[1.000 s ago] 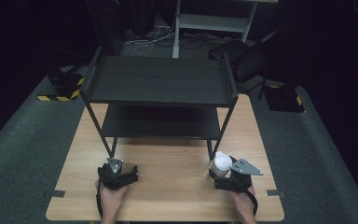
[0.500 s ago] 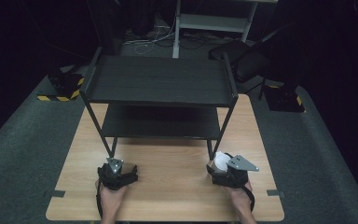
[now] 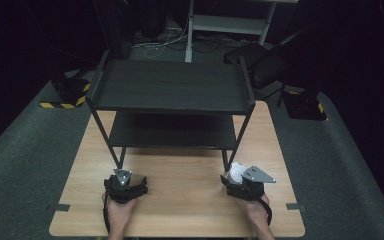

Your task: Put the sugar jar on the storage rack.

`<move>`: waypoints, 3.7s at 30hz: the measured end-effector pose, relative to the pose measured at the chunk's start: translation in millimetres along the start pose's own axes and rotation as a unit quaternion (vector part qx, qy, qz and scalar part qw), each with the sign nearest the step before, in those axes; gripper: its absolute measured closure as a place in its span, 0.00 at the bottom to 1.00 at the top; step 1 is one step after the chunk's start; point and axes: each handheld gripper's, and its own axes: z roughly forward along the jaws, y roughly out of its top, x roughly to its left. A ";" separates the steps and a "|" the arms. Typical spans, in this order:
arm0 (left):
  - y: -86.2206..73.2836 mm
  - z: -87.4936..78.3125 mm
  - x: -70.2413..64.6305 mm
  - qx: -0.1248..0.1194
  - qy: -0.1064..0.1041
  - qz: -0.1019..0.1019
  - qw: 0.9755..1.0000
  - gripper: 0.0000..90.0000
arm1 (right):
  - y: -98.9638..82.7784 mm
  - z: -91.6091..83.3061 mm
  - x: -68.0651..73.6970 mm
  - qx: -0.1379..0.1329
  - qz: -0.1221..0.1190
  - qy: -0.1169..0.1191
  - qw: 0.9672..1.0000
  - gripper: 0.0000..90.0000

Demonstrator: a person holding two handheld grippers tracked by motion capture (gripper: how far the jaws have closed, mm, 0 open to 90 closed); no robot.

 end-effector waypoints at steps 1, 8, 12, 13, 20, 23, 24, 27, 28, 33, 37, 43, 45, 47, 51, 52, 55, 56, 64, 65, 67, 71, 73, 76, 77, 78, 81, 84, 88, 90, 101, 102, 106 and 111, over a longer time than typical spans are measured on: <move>0.1 0.0 0.0 0.000 0.000 0.000 1.000 0.03 | -0.8 0.3 -0.5 -0.001 0.002 0.001 1.000 0.27; 0.0 0.1 -0.2 0.000 0.001 -0.001 1.000 0.03 | -2.9 0.8 -2.9 -0.004 0.000 0.009 1.000 0.33; -0.1 0.0 -0.1 0.000 0.001 -0.001 1.000 0.03 | -4.9 1.1 -3.6 -0.008 0.006 0.010 1.000 0.34; -0.1 0.0 -0.1 -0.001 0.001 -0.001 1.000 0.03 | -5.4 1.2 -3.1 -0.009 0.006 0.009 1.000 0.34; -0.1 0.1 -0.1 -0.001 0.000 0.000 1.000 0.03 | -6.9 1.4 -3.1 -0.013 0.010 0.009 1.000 0.34; -0.3 0.1 -0.2 -0.001 0.000 0.001 1.000 0.03 | -6.9 1.8 -3.1 -0.014 0.013 0.008 1.000 0.34; -0.4 0.1 -0.2 -0.001 0.000 0.000 1.000 0.03 | -6.9 1.8 -3.1 -0.014 0.013 0.008 1.000 0.34; -0.3 0.1 -0.1 -0.001 0.000 0.000 1.000 0.03 | -6.9 1.7 -3.2 -0.014 0.013 0.008 1.000 0.34; -0.3 0.1 -0.2 -0.001 0.000 0.000 1.000 0.03 | -6.9 1.6 -3.2 -0.014 0.013 0.009 1.000 0.34; -0.4 0.1 -0.2 -0.002 0.000 0.000 1.000 0.03 | -5.3 1.3 -1.3 -0.014 0.006 0.005 1.000 0.34; -0.4 0.1 0.0 -0.002 -0.001 0.000 1.000 0.03 | -4.4 1.4 -1.0 -0.013 0.004 0.004 1.000 0.34; -0.5 0.1 0.1 -0.002 -0.001 0.001 1.000 0.03 | -3.2 0.8 -1.1 -0.011 0.002 0.005 1.000 0.34; -0.5 0.1 0.1 -0.003 -0.001 0.000 1.000 0.03 | -3.0 0.5 -1.0 -0.010 0.003 0.006 1.000 0.34; -0.6 0.2 0.2 -0.003 -0.001 0.000 1.000 0.03 | -2.4 0.3 -0.7 -0.009 0.001 0.007 1.000 0.34; -0.6 0.2 0.5 -0.003 -0.001 -0.002 1.000 0.03 | -0.5 -0.7 -0.3 -0.006 -0.004 0.009 1.000 0.34; -0.6 0.2 0.5 -0.004 -0.001 -0.002 1.000 0.03 | -0.1 -1.0 -0.9 -0.005 -0.003 0.010 1.000 0.34; -0.7 0.1 0.5 -0.004 -0.001 -0.002 1.000 0.03 | 0.5 -2.6 -1.3 -0.008 -0.003 0.012 1.000 0.34; -0.7 0.1 0.5 -0.004 -0.001 -0.002 1.000 0.03 | 1.1 -3.2 -1.1 -0.008 -0.003 0.013 1.000 0.34; -1.2 -0.2 0.9 -0.006 -0.002 -0.004 1.000 0.03 | 9.7 -8.9 -1.2 -0.014 -0.013 0.027 0.999 0.34; -1.2 -0.2 1.0 -0.006 -0.002 -0.004 1.000 0.03 | 10.7 -9.4 -1.0 -0.015 -0.015 0.029 0.999 0.34; -1.4 -0.3 1.2 -0.006 -0.003 -0.005 1.000 0.03 | 12.6 -10.5 -0.6 -0.016 -0.018 0.032 0.999 0.34; -1.6 -0.4 1.3 -0.007 -0.003 -0.005 1.000 0.03 | 16.9 -12.5 -0.3 -0.016 -0.021 0.039 0.999 0.34; -1.6 -0.4 1.3 -0.007 -0.003 -0.005 1.000 0.03 | 20.0 -13.8 0.2 -0.014 -0.024 0.043 0.999 0.34; -1.6 -0.5 1.4 -0.007 -0.003 -0.006 1.000 0.03 | 25.2 -15.7 0.7 -0.014 -0.028 0.051 0.998 0.34; -1.7 -0.5 1.4 -0.007 -0.003 -0.006 1.000 0.03 | 27.2 -16.2 0.8 -0.014 -0.029 0.054 0.998 0.34; -1.8 -0.5 1.4 -0.008 -0.003 -0.006 1.000 0.03 | 28.9 -16.6 0.7 -0.014 -0.028 0.056 0.998 0.34; -2.0 -0.5 1.5 -0.008 -0.004 -0.007 1.000 0.03 | 36.0 -18.0 0.9 -0.013 -0.032 0.066 0.997 0.34; -1.9 -0.6 1.6 -0.008 -0.004 -0.006 1.000 0.03 | 42.6 -19.0 1.2 -0.011 -0.036 0.074 0.997 0.34; -2.1 -0.7 1.7 -0.008 -0.004 -0.007 1.000 0.03 | 51.9 -19.8 0.4 -0.007 -0.035 0.088 0.995 0.34; -2.0 -0.7 1.7 -0.008 -0.004 -0.007 1.000 0.03 | 55.9 -20.2 0.9 -0.006 -0.039 0.093 0.995 0.34; -3.3 -0.9 2.4 -0.012 -0.007 -0.011 1.000 0.03 | 75.3 -24.1 5.4 -0.003 -0.039 0.107 0.994 0.34; -3.3 -1.0 2.6 -0.012 -0.008 -0.011 1.000 0.03 | 77.0 -24.3 5.8 -0.002 -0.040 0.108 0.993 0.34; -3.5 -1.2 3.1 -0.013 -0.008 -0.012 1.000 0.03 | 87.0 -25.2 8.5 -0.001 -0.049 0.113 0.992 0.34; -3.9 -1.3 3.7 -0.014 -0.010 -0.012 1.000 0.03 | 98.3 -25.6 10.0 -0.004 -0.052 0.121 0.991 0.34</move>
